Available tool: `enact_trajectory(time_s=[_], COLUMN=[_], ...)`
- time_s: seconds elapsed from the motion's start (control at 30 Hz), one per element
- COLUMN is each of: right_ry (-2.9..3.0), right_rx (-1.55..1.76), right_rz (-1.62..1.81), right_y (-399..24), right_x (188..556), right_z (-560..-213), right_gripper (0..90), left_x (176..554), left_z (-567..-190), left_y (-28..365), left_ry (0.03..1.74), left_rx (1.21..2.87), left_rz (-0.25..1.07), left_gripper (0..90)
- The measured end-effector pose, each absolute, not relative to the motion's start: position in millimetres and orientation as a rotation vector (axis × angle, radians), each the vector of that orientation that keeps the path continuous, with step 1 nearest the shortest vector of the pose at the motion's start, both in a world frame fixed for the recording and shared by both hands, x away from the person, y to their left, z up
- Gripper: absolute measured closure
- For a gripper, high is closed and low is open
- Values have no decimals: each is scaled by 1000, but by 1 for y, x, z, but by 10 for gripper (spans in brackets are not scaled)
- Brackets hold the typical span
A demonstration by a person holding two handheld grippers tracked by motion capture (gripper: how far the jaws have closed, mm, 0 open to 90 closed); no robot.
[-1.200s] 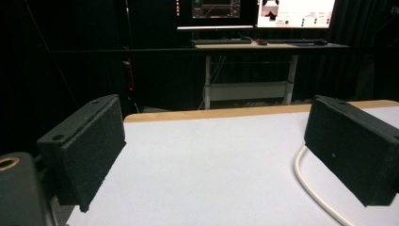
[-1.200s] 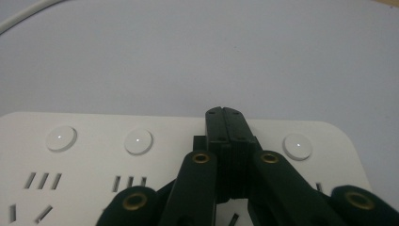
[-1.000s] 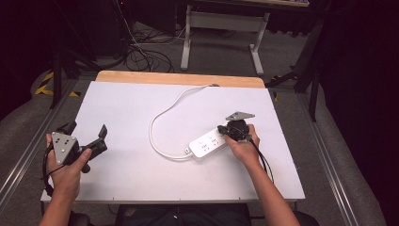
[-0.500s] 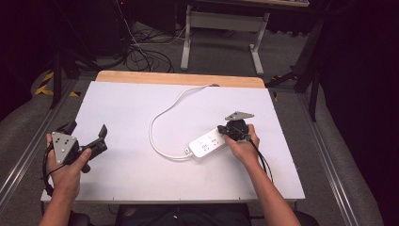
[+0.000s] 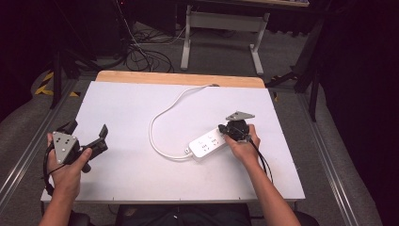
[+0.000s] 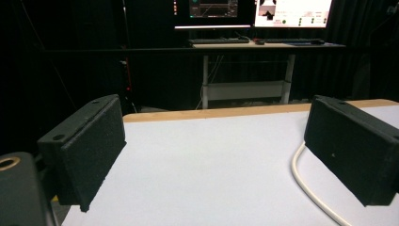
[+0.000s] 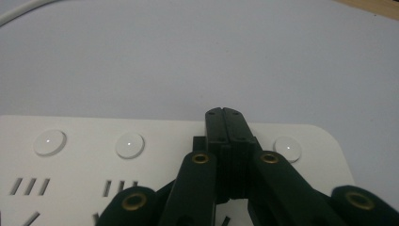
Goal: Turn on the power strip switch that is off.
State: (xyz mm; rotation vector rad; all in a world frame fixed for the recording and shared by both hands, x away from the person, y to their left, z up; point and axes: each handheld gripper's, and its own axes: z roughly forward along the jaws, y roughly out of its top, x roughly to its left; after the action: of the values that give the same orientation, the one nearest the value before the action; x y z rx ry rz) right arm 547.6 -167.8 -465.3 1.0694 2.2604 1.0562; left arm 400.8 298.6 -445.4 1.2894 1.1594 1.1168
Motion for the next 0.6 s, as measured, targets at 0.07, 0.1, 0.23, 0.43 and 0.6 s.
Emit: enact_trajectory(time_s=[0.07,0.1,0.23,0.43,0.6], right_ry=[2259,2258,2259,2221,2144], right_rx=[1069,1073,1074,1036,1028], right_rz=[1058,1063,1067,1095,1217], right_y=[-168,-168,-168,-171,-180], right_x=[547,547,547,547,543], right_z=[-465,-466,-466,-463,-451], right_gripper=[900,900,900,900,900], left_x=[401,401,401,401,402], left_z=[-445,-445,-445,-446,-446], left_y=[298,299,298,299,299], left_ry=[1159,1158,1159,1158,1159], left_rx=[1288,1293,1291,1296,1298], left_rz=[1117,1119,1117,1114,1116], left_gripper=[64,64,64,64,64])
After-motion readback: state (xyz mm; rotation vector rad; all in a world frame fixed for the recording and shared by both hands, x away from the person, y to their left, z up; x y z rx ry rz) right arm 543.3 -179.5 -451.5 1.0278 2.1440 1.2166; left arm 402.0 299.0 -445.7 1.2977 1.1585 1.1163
